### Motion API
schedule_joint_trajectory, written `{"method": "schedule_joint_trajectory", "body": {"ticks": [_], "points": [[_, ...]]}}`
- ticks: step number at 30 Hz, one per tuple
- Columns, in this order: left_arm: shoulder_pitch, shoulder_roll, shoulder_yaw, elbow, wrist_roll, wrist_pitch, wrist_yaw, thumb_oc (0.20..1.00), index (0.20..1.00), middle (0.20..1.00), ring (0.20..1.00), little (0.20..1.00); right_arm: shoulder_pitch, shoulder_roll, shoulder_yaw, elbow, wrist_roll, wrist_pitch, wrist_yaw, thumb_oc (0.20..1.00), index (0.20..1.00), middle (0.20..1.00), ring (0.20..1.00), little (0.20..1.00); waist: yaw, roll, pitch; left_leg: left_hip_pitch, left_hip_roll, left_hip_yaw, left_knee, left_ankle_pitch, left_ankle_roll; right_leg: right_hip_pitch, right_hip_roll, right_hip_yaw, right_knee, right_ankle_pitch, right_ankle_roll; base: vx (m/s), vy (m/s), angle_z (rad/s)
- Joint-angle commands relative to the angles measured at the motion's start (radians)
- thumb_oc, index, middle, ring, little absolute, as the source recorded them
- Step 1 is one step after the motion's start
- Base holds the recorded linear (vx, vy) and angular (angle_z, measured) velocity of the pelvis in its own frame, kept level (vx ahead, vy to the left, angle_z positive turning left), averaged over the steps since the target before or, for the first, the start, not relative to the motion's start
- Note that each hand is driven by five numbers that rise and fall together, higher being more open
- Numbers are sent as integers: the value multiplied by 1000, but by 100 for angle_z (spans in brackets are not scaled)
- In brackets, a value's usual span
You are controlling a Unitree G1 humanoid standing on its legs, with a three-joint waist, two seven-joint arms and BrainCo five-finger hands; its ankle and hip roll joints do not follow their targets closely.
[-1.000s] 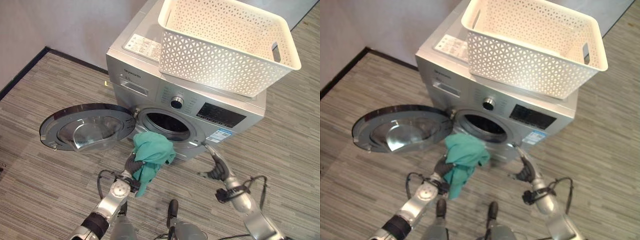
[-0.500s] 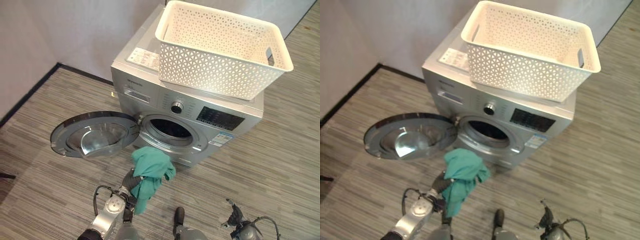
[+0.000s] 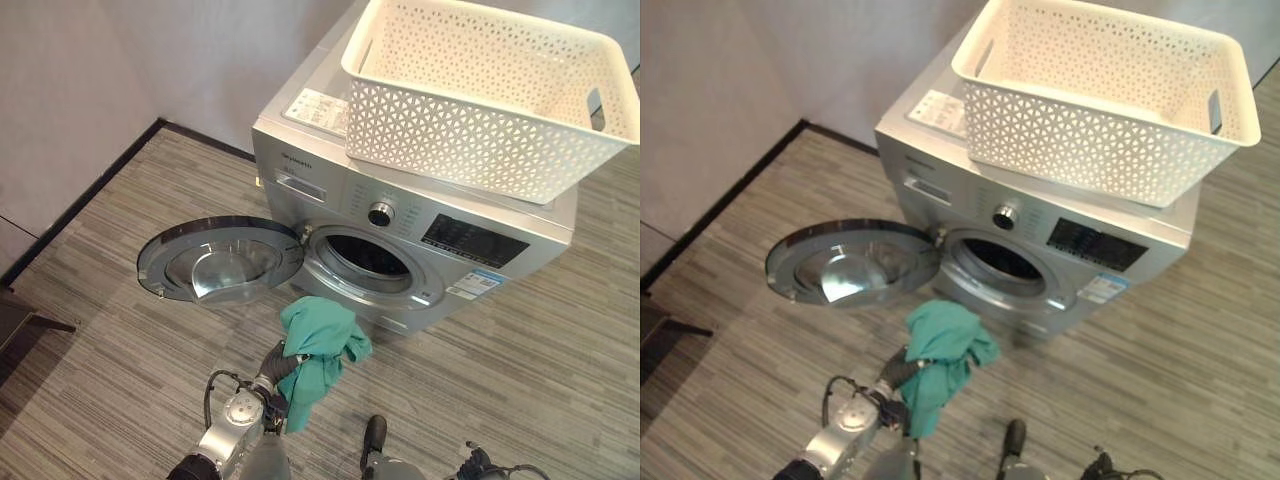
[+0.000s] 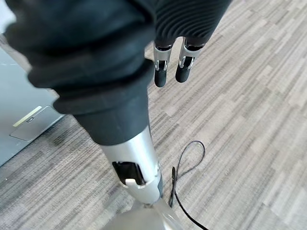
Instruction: Grab the laundry basket,head to the washer,open it,put in the laundry and shut it.
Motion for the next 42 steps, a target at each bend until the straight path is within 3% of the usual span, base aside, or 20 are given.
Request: {"method": "schedule_joint_trajectory", "body": {"ticks": [1, 3, 4, 5, 9, 15, 22, 23, 27, 33, 36, 42], "points": [[-108, -11, -6, -36, -34, -64, 10, 200, 200, 200, 200, 200, -12, -16, 16, -5, 27, 3, -11, 1000, 1000, 1000, 1000, 1000, -8, -55, 55, -110, -55, 4, 68, -31, 48, 137, 0, -21, 81, -238, 7, -123, 10, -2], [-147, -12, -10, -37, -50, -67, 19, 200, 200, 200, 200, 200, -26, -12, 23, -4, 30, 6, -10, 1000, 1000, 1000, 1000, 1000, -14, -66, 74, -189, -58, 2, 184, -70, 57, 98, -13, -18, 124, -247, 1, -151, 16, 3], [-180, -13, -12, -37, -67, -69, 30, 200, 200, 200, 200, 200, -41, -9, 31, -7, 35, 6, -11, 1000, 1000, 1000, 1000, 1000, -18, -79, 88, -243, -59, -9, 268, -125, 59, 50, -20, 12, 174, -273, -3, -152, 30, -2], [-201, -12, -11, -34, -74, -72, 39, 200, 200, 200, 200, 200, -51, -5, 39, -13, 41, 7, -14, 1000, 1000, 1000, 1000, 1000, -20, -82, 94, -275, -57, -10, 304, -143, 65, 11, -22, 24, 208, -282, -7, -132, 31, -15], [-288, -11, 4, 5, -77, -86, 90, 200, 200, 200, 200, 200, -71, 15, 76, -69, 50, 2, -10, 1000, 1000, 1000, 1000, 1000, -37, -99, 105, -397, -41, -20, 447, -209, 93, -149, -20, 64, 363, -316, -21, -98, 47, -31], [-477, -6, -6, 61, -74, -98, 162, 200, 200, 200, 200, 200, -90, 12, 142, -148, 39, 2, -15, 1000, 1000, 1000, 1000, 1000, -57, -124, 121, -574, -33, -53, 616, -267, 117, -349, -17, 67, 563, -372, -45, -86, -21, -9], [-567, -4, -24, 93, -69, -101, 187, 200, 200, 200, 200, 200, -102, -2, 160, -216, 43, -2, -25, 1000, 1000, 1000, 1000, 1000, -69, -129, 125, -650, -42, -74, 656, -275, 121, -434, -18, 59, 632, -396, -60, -35, -25, 6], [-707, 23, 8, 163, -69, -97, 246, 200, 200, 200, 200, 200, -80, -101, 121, -634, -8, -14, -60, 1000, 1000, 1000, 1000, 1000, -114, -149, 126, -779, -42, -96, 699, -287, 128, -585, -18, 72, 721, -416, -75, -157, -104, 4], [-785, 22, 46, 170, -52, -101, 294, 200, 200, 200, 200, 200, -24, -159, 58, -925, -102, -11, -75, 1000, 1000, 1000, 1000, 1000, -143, -143, 118, -863, -46, -111, 700, -287, 129, -694, -20, 77, 765, -427, -82, -42, -57, 18], [-927, 10, 86, 231, -72, -112, 347, 200, 200, 200, 200, 200, -22, -181, 20, -1088, -164, -17, -95, 1000, 1000, 1000, 1000, 1000, -177, -126, 107, -951, -41, -131, 673, -264, 119, -809, -16, 85, 783, -427, -86, 0, -44, -7], [-1013, 49, 109, 267, -92, -127, 384, 200, 200, 200, 200, 200, -24, -191, 6, -1166, -167, -42, -111, 1000, 1000, 1000, 1000, 1000, -195, -115, 98, -993, -36, -129, 640, -249, 117, -859, -11, 99, 762, -406, -74, -2, -37, -2], [-1031, 40, 118, 273, -107, -148, 407, 200, 200, 200, 200, 200, -17, -198, 28, -1134, -174, -42, -117, 1000, 1000, 1000, 1000, 1000, -203, -106, 89, -981, -30, -126, 570, -222, 107, -867, -3, 105, 710, -384, -67, 2, -46, -4]]}}
